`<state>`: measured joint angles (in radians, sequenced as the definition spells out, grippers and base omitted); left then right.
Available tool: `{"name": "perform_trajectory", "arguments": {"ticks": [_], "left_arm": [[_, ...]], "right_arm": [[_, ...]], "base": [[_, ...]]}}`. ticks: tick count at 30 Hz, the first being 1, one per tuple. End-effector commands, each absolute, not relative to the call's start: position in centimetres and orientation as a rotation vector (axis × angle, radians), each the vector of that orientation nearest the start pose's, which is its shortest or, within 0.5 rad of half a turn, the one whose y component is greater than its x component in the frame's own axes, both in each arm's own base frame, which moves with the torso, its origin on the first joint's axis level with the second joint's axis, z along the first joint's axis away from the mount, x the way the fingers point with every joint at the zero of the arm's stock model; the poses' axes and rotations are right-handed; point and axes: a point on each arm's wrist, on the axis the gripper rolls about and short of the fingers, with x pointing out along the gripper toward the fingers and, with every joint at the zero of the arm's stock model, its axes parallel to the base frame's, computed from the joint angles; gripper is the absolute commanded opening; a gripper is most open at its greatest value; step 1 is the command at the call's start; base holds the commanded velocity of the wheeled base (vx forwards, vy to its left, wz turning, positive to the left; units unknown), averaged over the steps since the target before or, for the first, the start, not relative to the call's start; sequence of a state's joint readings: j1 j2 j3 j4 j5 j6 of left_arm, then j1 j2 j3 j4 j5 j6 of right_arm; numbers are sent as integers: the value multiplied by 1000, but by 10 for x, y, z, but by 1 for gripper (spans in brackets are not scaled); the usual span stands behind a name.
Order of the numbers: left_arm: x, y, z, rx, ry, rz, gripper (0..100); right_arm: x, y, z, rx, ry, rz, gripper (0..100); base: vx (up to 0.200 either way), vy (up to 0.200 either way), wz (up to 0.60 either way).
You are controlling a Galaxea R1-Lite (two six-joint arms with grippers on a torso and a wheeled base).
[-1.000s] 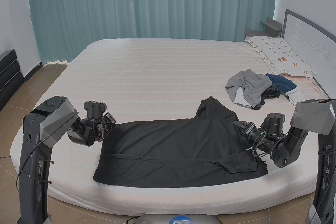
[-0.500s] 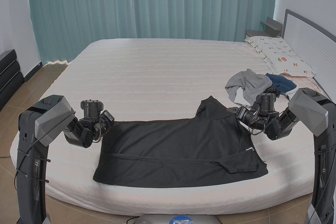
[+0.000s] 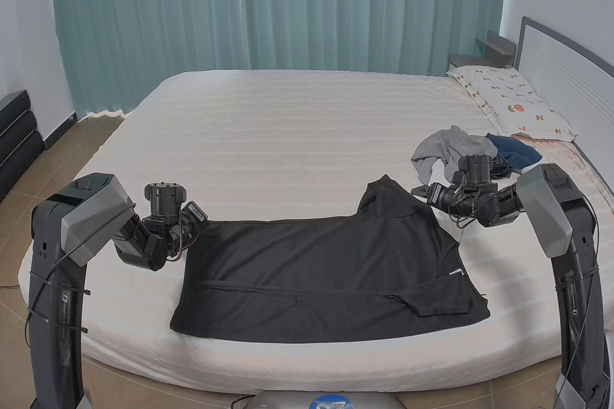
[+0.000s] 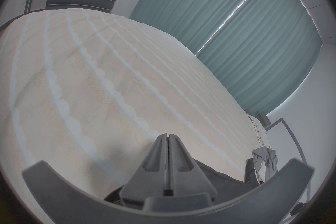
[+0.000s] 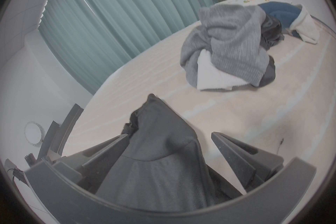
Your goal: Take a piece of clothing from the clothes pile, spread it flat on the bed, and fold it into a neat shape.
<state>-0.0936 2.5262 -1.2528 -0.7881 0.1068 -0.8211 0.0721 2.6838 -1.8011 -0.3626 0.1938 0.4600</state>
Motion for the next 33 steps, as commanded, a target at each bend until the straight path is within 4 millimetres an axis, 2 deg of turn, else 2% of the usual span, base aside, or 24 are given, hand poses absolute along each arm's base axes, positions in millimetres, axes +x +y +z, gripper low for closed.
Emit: {"name": "perform_trajectory", "arguments": {"ticks": [1, 8, 9, 22, 26, 29, 33], "left_arm": [[457, -40, -20, -756, 449, 211, 0], [457, -39, -20, -757, 449, 212, 0], [457, -39, -21, -756, 450, 213, 0], [457, -39, -22, -755, 456, 215, 0], [458, -36, -17, -759, 443, 214, 0], [458, -37, -4, -774, 434, 174, 0], [458, -35, 8, -817, 418, 155, 0]], "right_arm": [[534, 44, -31, 478, 589, 126, 100], [545, 49, -32, 527, 543, 85, 100], [545, 50, -33, 527, 552, 84, 0], [545, 39, -29, 560, 547, 51, 0], [541, 34, -15, 605, 537, 32, 0], [536, 32, 0, 639, 523, 41, 0], [533, 21, 9, 664, 459, 42, 0]], "base": [[0, 0, 0], [0, 0, 0], [0, 0, 0], [0, 0, 0], [0, 0, 0], [0, 0, 0], [0, 0, 0]]}}
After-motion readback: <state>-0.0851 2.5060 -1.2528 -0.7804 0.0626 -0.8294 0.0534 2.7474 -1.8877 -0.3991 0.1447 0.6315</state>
